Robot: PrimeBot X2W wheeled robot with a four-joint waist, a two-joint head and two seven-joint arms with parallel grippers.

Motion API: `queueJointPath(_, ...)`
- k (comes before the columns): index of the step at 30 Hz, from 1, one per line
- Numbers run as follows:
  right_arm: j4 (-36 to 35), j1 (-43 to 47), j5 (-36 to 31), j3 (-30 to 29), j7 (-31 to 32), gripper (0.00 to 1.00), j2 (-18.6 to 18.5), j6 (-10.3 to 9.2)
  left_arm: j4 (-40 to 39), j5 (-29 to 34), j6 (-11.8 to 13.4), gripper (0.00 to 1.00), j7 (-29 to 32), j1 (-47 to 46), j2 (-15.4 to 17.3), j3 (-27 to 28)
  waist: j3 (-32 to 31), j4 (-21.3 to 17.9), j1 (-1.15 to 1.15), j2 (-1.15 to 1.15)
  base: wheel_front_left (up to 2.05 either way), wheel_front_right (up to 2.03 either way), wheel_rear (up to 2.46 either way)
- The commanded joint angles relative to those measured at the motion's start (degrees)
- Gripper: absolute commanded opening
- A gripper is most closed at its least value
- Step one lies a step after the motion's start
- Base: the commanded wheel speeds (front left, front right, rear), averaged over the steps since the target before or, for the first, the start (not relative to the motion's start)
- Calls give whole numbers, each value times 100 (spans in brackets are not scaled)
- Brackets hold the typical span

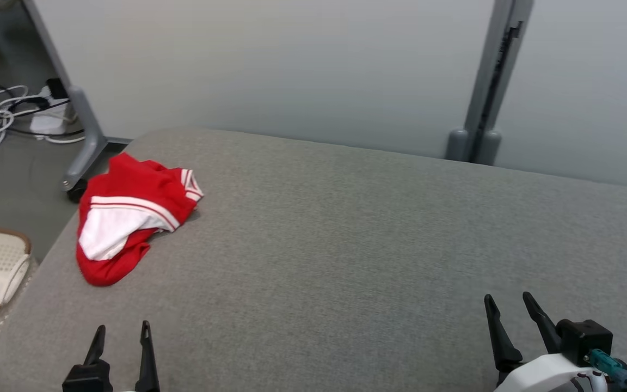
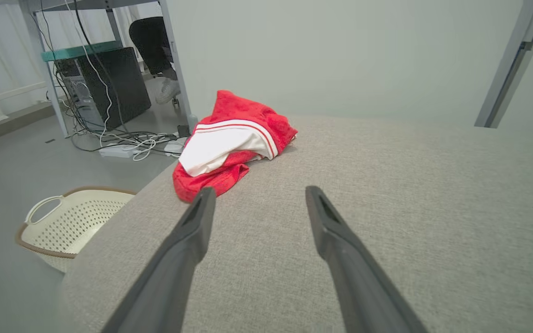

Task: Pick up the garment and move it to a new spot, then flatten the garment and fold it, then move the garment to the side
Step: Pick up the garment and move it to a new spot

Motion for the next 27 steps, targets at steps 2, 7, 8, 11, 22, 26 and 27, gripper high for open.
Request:
queueJointPath(2,39,-64,62,24,-28,100,-39,0,-39,51,-10,100,-1,-23,48,108,7,512,0,0,0,0,0)
queueJointPath(7,75,-115,143,37,-28,100,-36,0,-7,137,-113,100,-1,-53,77,214,-2,1175,0,0,0,0,0)
queueJointPath(8,89,-138,164,82,-28,100,-36,0,-10,126,-112,100,-1,-22,75,261,7,1271,0,0,0,0,0)
queueJointPath(11,132,-330,166,303,-28,100,-39,0,-115,65,-53,100,-1,72,51,414,133,1386,0,0,0,0,0)
queueJointPath(22,350,-742,246,795,-29,100,-42,0,-352,-18,11,100,-1,265,-14,727,338,1527,0,0,0,0,0)
queueJointPath(26,366,-704,239,783,-29,100,-42,0,-259,-19,-52,100,0,233,-26,683,329,1518,0,0,0,0,0)
queueJointPath(27,363,-668,224,750,-28,100,-42,0,-217,-19,-85,100,0,194,-28,658,321,1511,0,0,0,0,0)
